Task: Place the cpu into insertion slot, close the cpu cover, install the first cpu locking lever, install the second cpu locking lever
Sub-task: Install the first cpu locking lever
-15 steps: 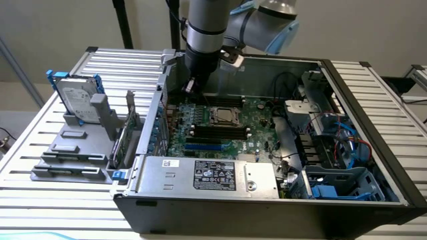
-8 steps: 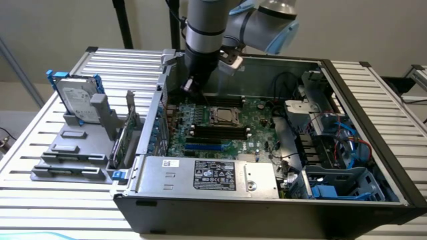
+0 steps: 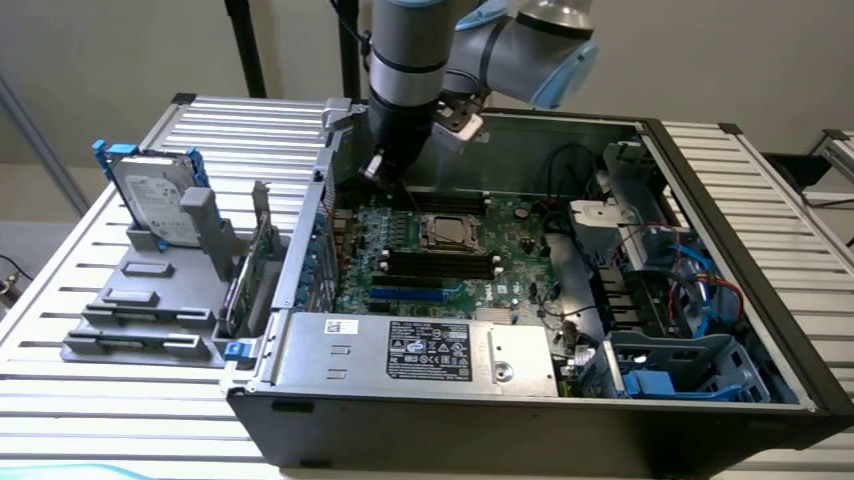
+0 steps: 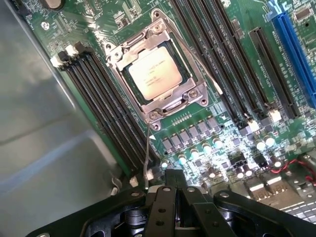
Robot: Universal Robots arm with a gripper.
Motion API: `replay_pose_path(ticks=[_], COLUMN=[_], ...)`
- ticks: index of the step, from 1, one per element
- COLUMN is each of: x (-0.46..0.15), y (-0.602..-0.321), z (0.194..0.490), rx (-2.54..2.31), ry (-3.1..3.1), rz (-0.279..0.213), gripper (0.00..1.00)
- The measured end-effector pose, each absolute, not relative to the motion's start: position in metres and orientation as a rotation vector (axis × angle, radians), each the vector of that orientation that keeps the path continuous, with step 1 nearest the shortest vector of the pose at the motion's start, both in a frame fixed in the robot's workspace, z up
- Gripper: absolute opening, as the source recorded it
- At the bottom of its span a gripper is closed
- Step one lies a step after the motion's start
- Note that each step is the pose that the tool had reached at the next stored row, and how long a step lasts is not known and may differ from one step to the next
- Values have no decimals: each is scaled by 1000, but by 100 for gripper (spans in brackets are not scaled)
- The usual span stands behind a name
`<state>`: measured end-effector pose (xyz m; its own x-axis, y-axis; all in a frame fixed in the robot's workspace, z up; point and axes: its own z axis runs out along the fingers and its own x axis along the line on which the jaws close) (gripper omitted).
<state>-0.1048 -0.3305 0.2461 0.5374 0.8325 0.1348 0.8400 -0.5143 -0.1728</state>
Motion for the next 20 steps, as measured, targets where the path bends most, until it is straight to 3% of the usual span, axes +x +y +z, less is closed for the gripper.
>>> replay_pose_path(ticks=[20], x=[-108], y=[-330], z=[247], rx=[-2622], ry=[-1122], rz=[-143], gripper=[11])
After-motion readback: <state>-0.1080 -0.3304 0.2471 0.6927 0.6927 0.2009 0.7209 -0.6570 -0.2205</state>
